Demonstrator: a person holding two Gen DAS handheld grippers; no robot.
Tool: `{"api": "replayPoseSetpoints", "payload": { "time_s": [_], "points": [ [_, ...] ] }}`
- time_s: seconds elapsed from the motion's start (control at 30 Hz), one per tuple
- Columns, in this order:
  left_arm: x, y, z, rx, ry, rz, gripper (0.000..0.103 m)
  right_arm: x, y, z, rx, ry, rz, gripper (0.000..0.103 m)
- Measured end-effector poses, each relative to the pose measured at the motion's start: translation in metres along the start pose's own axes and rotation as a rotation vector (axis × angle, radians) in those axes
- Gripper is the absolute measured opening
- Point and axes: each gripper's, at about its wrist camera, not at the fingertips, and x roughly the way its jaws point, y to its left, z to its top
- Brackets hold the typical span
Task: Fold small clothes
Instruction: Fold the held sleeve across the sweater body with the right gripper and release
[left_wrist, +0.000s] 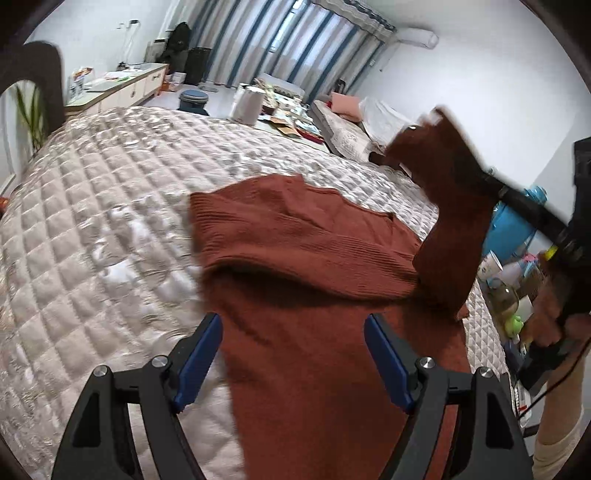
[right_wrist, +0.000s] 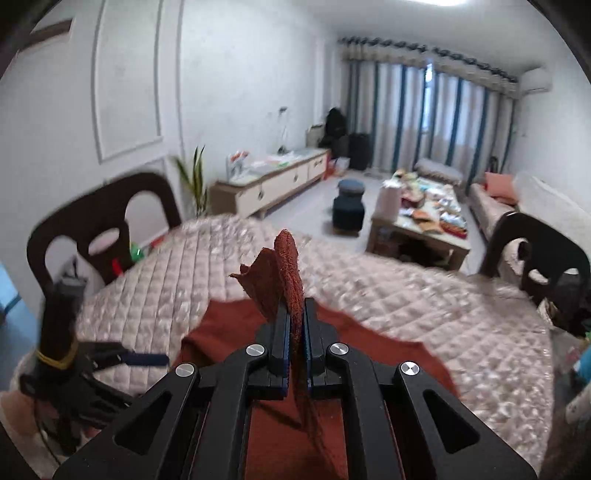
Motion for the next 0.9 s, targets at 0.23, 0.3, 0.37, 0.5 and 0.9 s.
{"api": "replayPoseSetpoints", "payload": {
  "time_s": [0.23, 0.3, 0.37, 0.5, 0.9],
  "points": [
    [-0.006, 0.023, 0.000, -0.017, -0.004, 0.042, 0.081, 0.041, 0.031, -0.019, -0.043, 0.093, 0.090, 0.005],
    [-0.007, 0.028, 0.001, -0.030, -0.012, 0.044, 0.081, 0.046, 0.035, -0.020, -0.046, 0.103, 0.106, 0.006],
    [-0.009, 0.031, 0.001, -0.038, -0.014, 0.043, 0.081, 0.051, 0.037, -0.022, -0.039, 0.128, 0.132, 0.006],
    [-0.009, 0.035, 0.000, -0.046, -0.015, 0.055, 0.081, 0.062, 0.045, -0.029, -0.040, 0.199, 0.210, 0.008],
    [-0.007, 0.008, 0.017, 0.022, -0.037, 0.050, 0.081, -0.013, -0.033, -0.042, 0.134, 0.118, 0.079, 0.027]
  ]
}}
